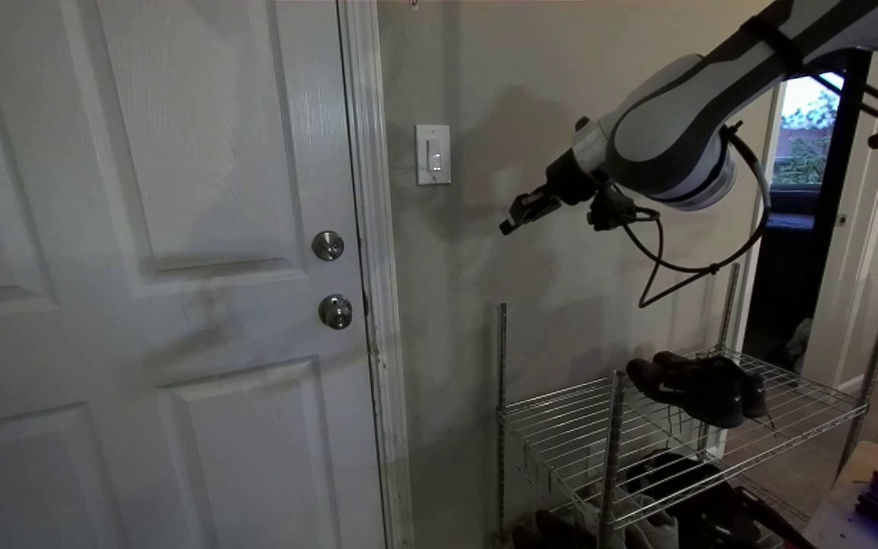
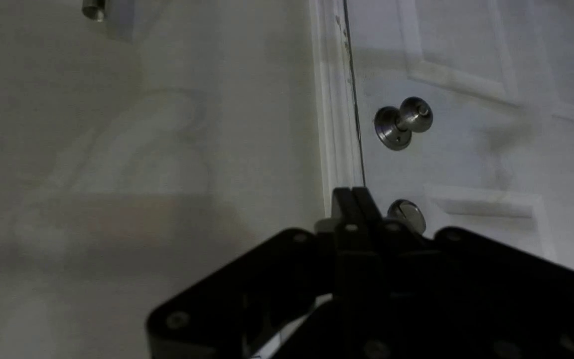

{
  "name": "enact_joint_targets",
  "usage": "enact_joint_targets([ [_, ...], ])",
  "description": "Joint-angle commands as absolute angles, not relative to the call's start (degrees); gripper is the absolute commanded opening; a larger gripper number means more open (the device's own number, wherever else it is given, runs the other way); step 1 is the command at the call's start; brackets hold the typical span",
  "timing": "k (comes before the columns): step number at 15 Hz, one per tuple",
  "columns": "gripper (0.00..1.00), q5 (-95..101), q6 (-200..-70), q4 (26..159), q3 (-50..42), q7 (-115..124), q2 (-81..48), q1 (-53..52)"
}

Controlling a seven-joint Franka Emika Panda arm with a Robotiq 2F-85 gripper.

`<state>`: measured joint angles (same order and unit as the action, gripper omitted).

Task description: Turn on the light switch.

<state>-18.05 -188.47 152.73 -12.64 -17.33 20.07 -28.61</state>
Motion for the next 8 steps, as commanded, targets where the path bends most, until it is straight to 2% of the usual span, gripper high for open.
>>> enact_joint_targets([
  [1, 0.04, -19.25, -193.55, 147.91, -15.14, -14.86, 14.77, -32.71],
  [8, 0.04, -18.85, -197.34, 137.13, -16.02, -12.23, 6.69, -33.61],
])
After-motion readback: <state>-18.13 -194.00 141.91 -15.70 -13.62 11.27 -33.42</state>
